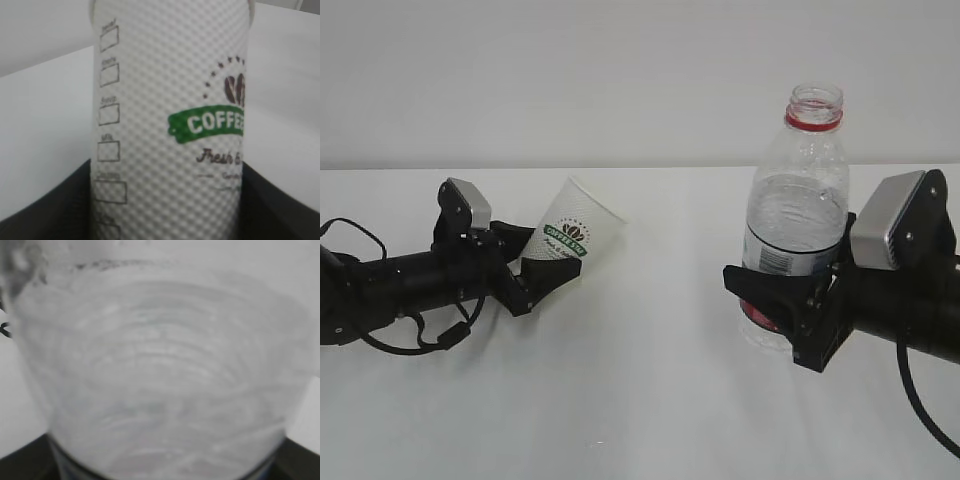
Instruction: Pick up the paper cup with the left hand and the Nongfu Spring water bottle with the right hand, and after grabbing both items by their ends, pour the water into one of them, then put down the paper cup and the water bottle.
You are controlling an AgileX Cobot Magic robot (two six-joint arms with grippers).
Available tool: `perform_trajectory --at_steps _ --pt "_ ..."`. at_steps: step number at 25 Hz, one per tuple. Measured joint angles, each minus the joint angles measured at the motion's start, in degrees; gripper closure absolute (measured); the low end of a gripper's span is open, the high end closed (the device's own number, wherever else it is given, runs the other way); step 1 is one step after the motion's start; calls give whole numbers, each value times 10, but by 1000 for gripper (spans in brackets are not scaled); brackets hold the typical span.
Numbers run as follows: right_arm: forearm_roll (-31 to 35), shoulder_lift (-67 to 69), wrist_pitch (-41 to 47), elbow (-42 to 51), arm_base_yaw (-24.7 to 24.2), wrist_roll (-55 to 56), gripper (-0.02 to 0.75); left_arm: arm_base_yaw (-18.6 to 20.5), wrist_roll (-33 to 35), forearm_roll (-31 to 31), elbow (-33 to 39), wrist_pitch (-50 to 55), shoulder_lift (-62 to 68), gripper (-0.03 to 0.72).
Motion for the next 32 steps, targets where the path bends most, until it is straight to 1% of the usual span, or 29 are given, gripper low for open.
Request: perform_trajectory --at_steps 5,9,12,16,18,21,23,30,32 --pt "1 0 1 0 0 0 225 0 -11 42 0 -2 -3 145" --pt "21 0 2 0 0 0 225 0 -24 81 0 -2 -26 145" --pt "29 0 4 0 0 0 225 0 -30 99 0 -2 -50 145" --pt "30 0 4 0 0 0 225 0 -31 101 0 -4 -67 145" --pt "30 0 4 0 0 0 225 0 -31 92 0 -4 -67 146" --pt "30 0 4 0 0 0 225 0 -30 38 0 -4 -67 146" --pt "30 0 4 0 0 0 225 0 -11 -24 0 -4 -67 146" --pt "30 0 4 0 0 0 225 0 115 -246 0 -5 -48 146" --pt "30 0 4 0 0 0 225 0 142 -292 -1 -5 -29 146"
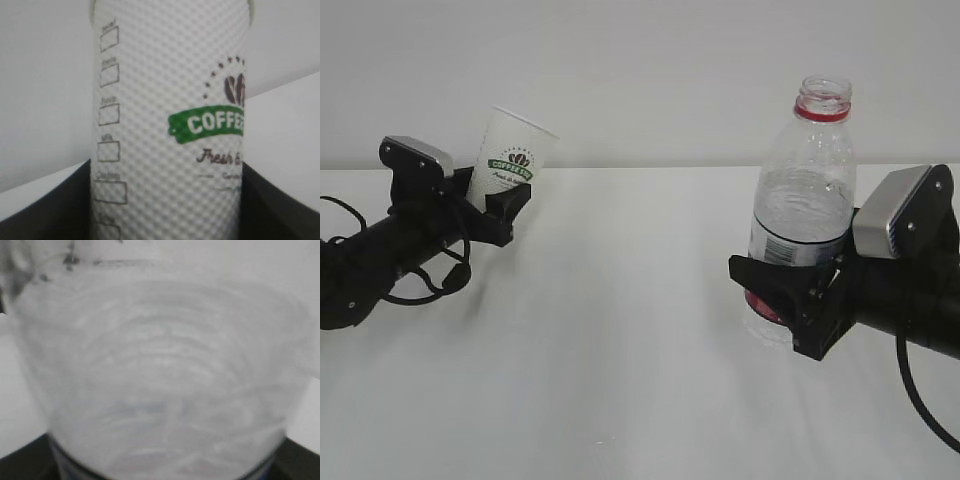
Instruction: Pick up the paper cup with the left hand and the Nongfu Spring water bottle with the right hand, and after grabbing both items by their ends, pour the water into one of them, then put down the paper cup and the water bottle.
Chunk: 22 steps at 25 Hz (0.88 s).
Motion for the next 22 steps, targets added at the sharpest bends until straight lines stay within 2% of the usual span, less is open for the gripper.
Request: perform_trajectory --at_steps 4,12,22 --pt "0 0 4 0 0 0 225 0 28 -39 -25 3 33 146" --pt "0 0 29 0 0 0 225 0 35 -118 -110 5 71 146" --pt "0 0 37 0 0 0 225 0 35 -169 -195 9 115 146"
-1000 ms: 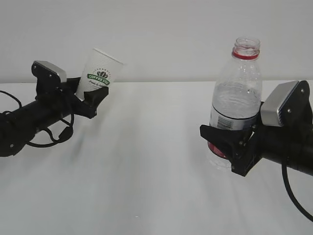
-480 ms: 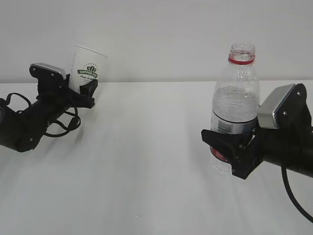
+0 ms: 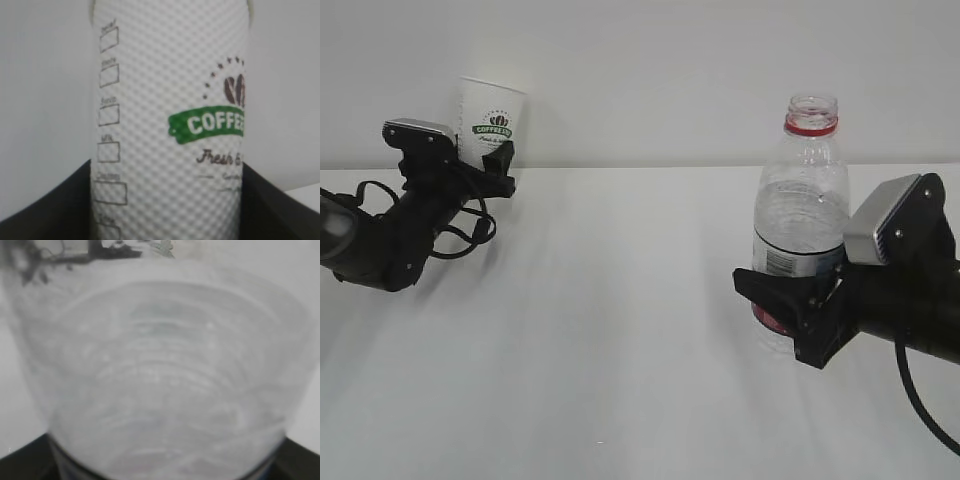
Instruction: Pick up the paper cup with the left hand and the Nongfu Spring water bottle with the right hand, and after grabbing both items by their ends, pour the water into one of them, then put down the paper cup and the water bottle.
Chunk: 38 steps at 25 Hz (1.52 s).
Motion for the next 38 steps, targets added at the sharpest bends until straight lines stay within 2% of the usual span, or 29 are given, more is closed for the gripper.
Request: perform_trajectory --at_steps 11,25,38 --pt "2 1 16 0 0 0 225 -4 2 -18 -45 17 36 144" --pt "5 1 16 0 0 0 225 -3 2 -13 -52 44 38 38" --pt "5 1 16 0 0 0 225 -3 -1 -12 -52 93 35 26"
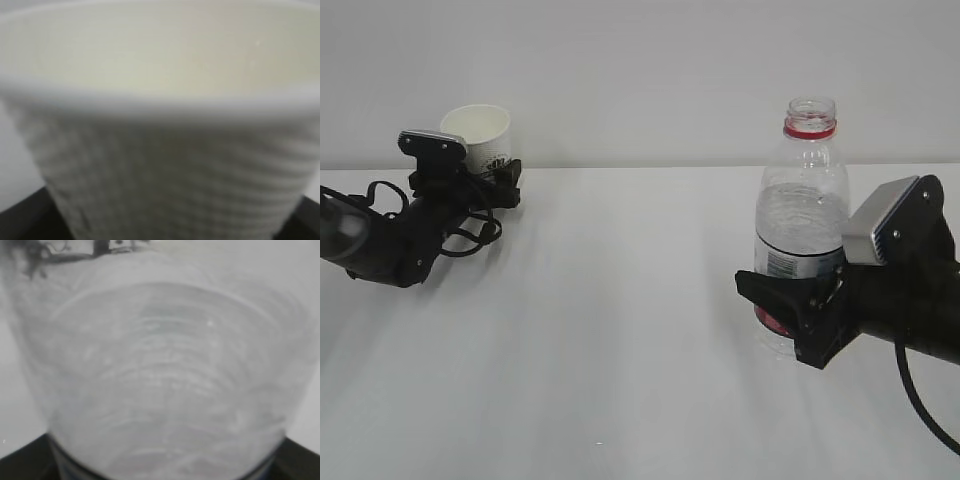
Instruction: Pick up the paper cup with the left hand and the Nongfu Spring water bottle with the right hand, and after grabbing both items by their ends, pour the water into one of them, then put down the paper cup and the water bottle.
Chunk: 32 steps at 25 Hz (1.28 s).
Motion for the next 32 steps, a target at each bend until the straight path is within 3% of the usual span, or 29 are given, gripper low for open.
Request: perform_trajectory --at_steps 8,14,19,24,32 --pt "0 0 1 0 0 0 225 0 -2 0 -36 34 0 29" --pt "0 0 1 0 0 0 225 0 -3 0 -37 47 0 96" --pt "0 0 1 0 0 0 225 0 -3 1 -30 60 -16 105" --pt "0 0 1 0 0 0 225 0 -3 2 33 51 -63 106" --pt "0 0 -2 0 0 0 225 0 -3 33 208 -78 -132 106"
